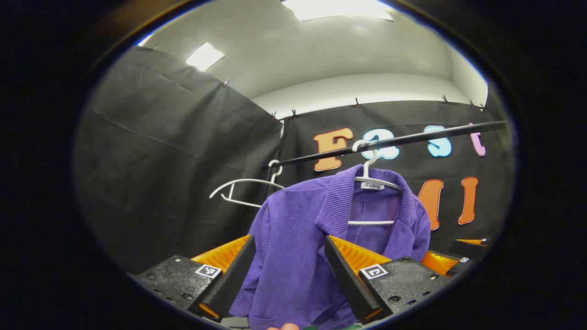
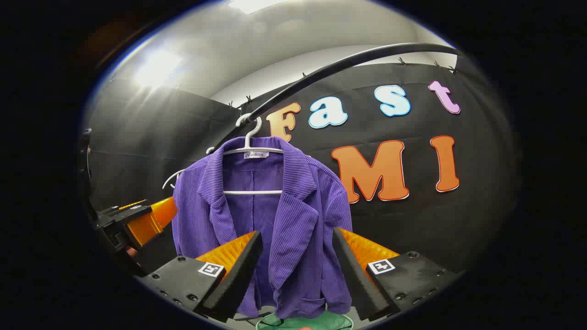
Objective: Grasp the clothes on the hanger with both hands and then place them into the laundry hamper below.
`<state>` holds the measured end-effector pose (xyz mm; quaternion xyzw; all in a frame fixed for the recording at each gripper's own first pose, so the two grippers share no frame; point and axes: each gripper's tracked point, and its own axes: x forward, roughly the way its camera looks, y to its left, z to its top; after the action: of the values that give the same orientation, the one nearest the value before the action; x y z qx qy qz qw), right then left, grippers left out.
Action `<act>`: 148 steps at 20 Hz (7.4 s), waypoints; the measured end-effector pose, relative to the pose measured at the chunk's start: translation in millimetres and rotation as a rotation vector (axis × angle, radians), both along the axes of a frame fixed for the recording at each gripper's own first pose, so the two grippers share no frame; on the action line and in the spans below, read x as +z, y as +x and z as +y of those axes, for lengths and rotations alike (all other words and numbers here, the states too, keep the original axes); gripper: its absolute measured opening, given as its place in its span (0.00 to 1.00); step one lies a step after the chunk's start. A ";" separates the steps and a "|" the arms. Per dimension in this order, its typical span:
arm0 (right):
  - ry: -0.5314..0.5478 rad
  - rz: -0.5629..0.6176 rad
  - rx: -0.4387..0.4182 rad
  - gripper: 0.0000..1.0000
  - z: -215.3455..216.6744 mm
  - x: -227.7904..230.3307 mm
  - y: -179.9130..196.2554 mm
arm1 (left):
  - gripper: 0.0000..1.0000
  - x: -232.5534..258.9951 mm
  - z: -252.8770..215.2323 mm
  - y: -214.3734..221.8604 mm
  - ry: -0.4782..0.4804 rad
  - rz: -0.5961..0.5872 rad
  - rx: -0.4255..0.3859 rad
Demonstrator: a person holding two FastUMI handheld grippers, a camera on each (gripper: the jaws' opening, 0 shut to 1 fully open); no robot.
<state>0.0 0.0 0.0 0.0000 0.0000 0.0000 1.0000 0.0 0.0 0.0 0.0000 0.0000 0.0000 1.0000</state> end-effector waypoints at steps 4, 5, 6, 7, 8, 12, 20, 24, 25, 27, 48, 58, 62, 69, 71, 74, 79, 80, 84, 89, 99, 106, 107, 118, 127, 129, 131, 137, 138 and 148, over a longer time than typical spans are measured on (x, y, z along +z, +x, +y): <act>0.004 0.000 -0.006 1.00 -6.5 -0.4 -0.3 | 0.99 -5.9 -1.0 -4.3 -0.013 0.021 0.001; 0.006 0.000 -0.007 1.00 -7.7 -0.9 0.8 | 0.91 -5.3 1.4 -4.0 -0.010 0.020 0.008; 0.008 0.001 -0.007 1.00 -9.1 -1.1 2.0 | 0.95 -4.0 4.4 -5.0 -0.006 0.018 0.016; 0.011 0.002 -0.007 1.00 -11.3 -1.4 2.9 | 0.99 -3.3 7.3 -5.3 -0.005 0.016 0.021; 0.016 0.001 -0.006 1.00 -14.1 -1.3 1.9 | 0.91 -4.6 9.1 -5.4 -0.004 0.021 0.021; 0.025 -0.010 -0.002 0.98 -24.9 -1.8 4.6 | 0.91 -8.1 20.0 -15.3 -0.010 0.026 0.036; 0.024 -0.008 0.047 0.94 -16.6 -8.3 26.3 | 0.91 -12.5 32.7 -21.6 0.012 0.041 0.062; 0.044 0.070 0.077 0.94 5.8 -35.2 55.8 | 0.95 -15.5 34.3 -30.1 0.007 0.060 0.057; 0.044 0.084 0.078 0.99 11.7 -41.7 67.4 | 0.95 -17.2 35.4 -31.9 0.011 0.067 0.056; 0.027 0.101 0.041 0.99 15.2 -55.5 90.4 | 0.92 -19.0 36.7 -35.4 0.023 0.079 0.051; -0.083 -0.126 0.009 0.10 -70.5 57.1 37.4 | 0.92 -100.4 -90.0 24.5 -0.237 0.204 -0.153; -0.092 -0.188 -0.006 0.09 -79.3 73.6 21.9 | 0.12 -92.4 -17.4 61.7 0.013 0.069 0.034; -0.129 -0.252 -0.118 0.09 -100.1 84.6 38.8 | 0.07 -4.5 42.1 42.9 0.045 -0.048 0.109; -0.080 -0.336 -0.246 0.10 -137.6 104.7 103.8 | 0.05 70.3 119.6 108.5 0.109 -0.199 0.205; -0.074 -0.341 -0.260 0.09 -152.2 108.7 118.9 | 0.07 48.6 116.9 131.0 0.097 -0.163 0.178; -0.052 -0.262 -0.205 0.09 -155.7 88.7 143.6 | 0.09 7.7 129.2 155.7 -0.009 -0.086 0.172; -0.017 -0.189 -0.143 0.10 -157.9 66.1 167.2 | 0.07 -55.6 123.4 172.4 -0.180 0.040 0.129; -0.017 -0.164 -0.145 0.09 -161.3 58.0 169.4 | 0.07 -69.6 121.7 172.9 -0.199 0.077 0.114; -0.034 -0.100 -0.118 0.10 -158.5 39.5 170.8 | 0.09 -98.8 115.0 170.1 -0.221 0.136 0.069; -0.099 -0.080 -0.124 0.10 -151.6 45.5 171.7 | 0.07 -114.7 131.9 190.9 -0.432 0.193 0.085; -0.041 -0.045 -0.068 0.10 -141.1 16.7 161.7 | 0.12 -176.6 198.0 119.3 -0.354 0.270 0.310; -0.060 0.121 -0.126 0.10 -169.9 -63.8 139.9 | 0.10 -183.3 177.6 52.5 -0.167 0.354 0.240; -0.074 0.129 -0.126 0.10 -170.0 -69.5 134.4 | 0.10 -176.6 172.8 53.4 -0.140 0.356 0.225; -0.057 0.199 0.125 0.10 -68.4 -103.7 94.1 | 0.10 -204.0 -30.0 62.2 -0.226 0.552 -0.152; 0.014 0.660 0.157 0.10 -59.6 -307.8 31.4 | 0.10 -360.5 -123.3 -40.0 -0.130 1.004 -0.357; 0.038 0.760 0.147 0.10 -61.0 -344.8 10.5 | 0.12 -377.6 -116.0 -65.0 -0.114 1.099 -0.351; 0.042 0.818 0.114 0.10 -73.9 -370.8 -3.8 | 0.14 -388.5 -110.4 -77.5 -0.140 1.163 -0.333; 0.060 0.913 0.077 0.21 -93.1 -391.7 -25.3 | 0.22 -394.5 -110.1 -85.7 -0.189 1.194 -0.297; 0.051 0.934 0.083 0.21 -94.5 -398.4 -31.1 | 0.26 -393.6 -108.9 -85.9 -0.185 1.200 -0.298; 0.117 0.969 0.039 0.98 -111.6 -399.2 -60.3 | 0.98 -388.3 -75.0 -108.7 -0.167 1.226 -0.209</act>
<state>-60.3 -111.6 -399.2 0.0563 0.4655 0.0187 0.8830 -108.7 -75.0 -388.3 -0.0783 0.5735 -0.0978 0.8096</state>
